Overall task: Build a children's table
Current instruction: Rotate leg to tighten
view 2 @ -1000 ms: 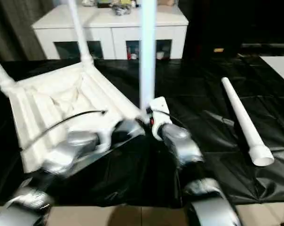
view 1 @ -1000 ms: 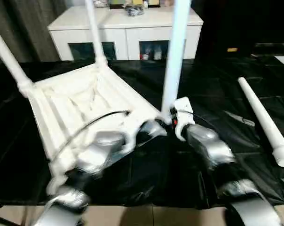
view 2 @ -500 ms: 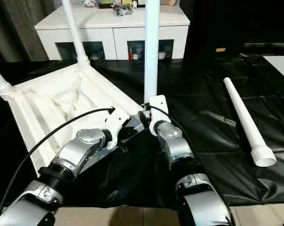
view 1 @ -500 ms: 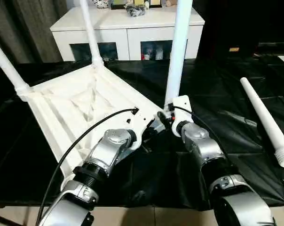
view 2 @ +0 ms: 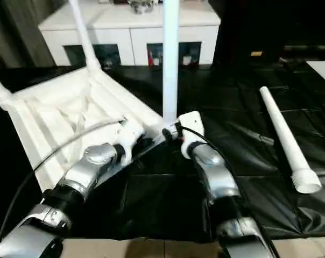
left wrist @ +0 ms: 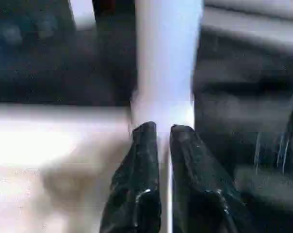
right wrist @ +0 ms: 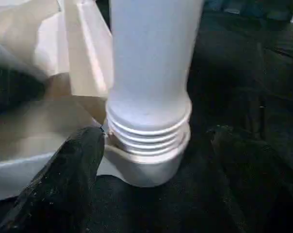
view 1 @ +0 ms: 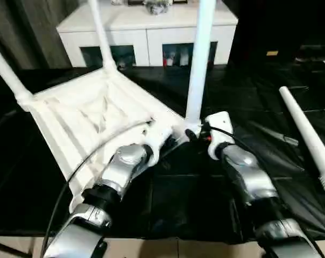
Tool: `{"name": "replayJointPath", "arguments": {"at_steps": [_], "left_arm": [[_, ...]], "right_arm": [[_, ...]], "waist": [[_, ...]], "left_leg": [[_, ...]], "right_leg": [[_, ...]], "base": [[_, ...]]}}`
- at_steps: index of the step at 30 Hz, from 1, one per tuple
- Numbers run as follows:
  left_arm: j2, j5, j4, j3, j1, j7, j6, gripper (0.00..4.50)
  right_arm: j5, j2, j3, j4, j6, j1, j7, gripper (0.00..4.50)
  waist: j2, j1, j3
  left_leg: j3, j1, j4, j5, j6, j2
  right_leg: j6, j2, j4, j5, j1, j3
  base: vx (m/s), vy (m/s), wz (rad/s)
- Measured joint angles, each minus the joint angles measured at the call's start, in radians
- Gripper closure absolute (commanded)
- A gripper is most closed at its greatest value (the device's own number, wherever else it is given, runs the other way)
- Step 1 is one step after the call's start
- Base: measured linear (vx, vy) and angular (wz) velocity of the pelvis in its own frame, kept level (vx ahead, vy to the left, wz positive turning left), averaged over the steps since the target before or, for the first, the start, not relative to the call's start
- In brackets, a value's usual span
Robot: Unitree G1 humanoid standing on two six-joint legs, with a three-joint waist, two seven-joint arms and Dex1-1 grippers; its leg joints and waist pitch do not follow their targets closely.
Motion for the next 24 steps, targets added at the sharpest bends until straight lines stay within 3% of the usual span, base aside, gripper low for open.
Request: {"name": "replayJointPath", "arguments": {"at_steps": [3, 7, 10, 18, 21, 24], "left_arm": [[0.018, -0.024, -0.037, 0.034, -0.023, 0.020, -0.040, 3.26], [0.123, -0.002, -0.072, 0.074, -0.008, 0.065, -0.026, 3.05], [0.295, 0.079, -0.150, 0.129, 0.061, 0.154, 0.067, 3.05], [0.548, 0.193, -0.288, 0.381, 0.284, 0.324, 0.256, 3.05], [0.578, 0.189, -0.307, 0.390, 0.352, 0.320, 0.326, 3.05], [0.555, 0.139, -0.335, 0.379, 0.424, 0.242, 0.450, 3.05]], "right_arm": [[0.001, 0.002, 0.008, -0.041, 0.039, 0.005, 0.003, 0.57], [-0.003, -0.002, 0.060, -0.081, 0.093, 0.016, 0.049, 0.57], [-0.002, -0.013, 0.101, -0.124, 0.145, 0.035, 0.104, 0.57], [-0.023, -0.024, 0.115, -0.126, 0.192, 0.051, 0.092, 0.57], [-0.024, -0.023, 0.112, -0.126, 0.209, 0.048, 0.087, 0.57], [-0.025, -0.023, 0.112, -0.126, 0.221, 0.048, 0.087, 0.57]], "waist": [[0.000, -0.002, 0.000], [0.000, -0.009, 0.000], [-0.002, -0.023, 0.002], [-0.010, -0.007, 0.004], [-0.011, 0.006, 0.003], [-0.013, 0.011, 0.003]], "left_leg": [[0.001, 0.000, 0.000, -0.002, 0.002, 0.000], [0.001, 0.000, 0.000, -0.001, 0.002, 0.002], [0.001, 0.002, 0.000, -0.005, -0.004, 0.004], [-0.001, 0.004, -0.001, -0.004, -0.008, 0.003], [0.001, 0.005, -0.001, -0.004, -0.008, 0.003], [0.002, 0.005, 0.000, -0.003, -0.008, 0.002]], "right_leg": [[0.000, 0.000, -0.002, -0.001, 0.000, 0.000], [0.000, 0.001, 0.000, -0.001, -0.001, 0.000], [0.000, 0.004, 0.002, -0.001, 0.000, 0.000], [0.001, 0.003, 0.001, -0.001, 0.002, -0.001], [0.001, 0.002, 0.001, -0.001, 0.003, 0.002], [0.001, 0.002, 0.001, -0.001, 0.003, 0.003]], "base": [[0.000, 0.000, 0.00], [0.000, 0.000, 0.00], [0.000, 0.000, 0.00], [0.000, 0.000, 0.00], [0.000, 0.000, 0.00], [0.000, 0.000, 0.00]]}}
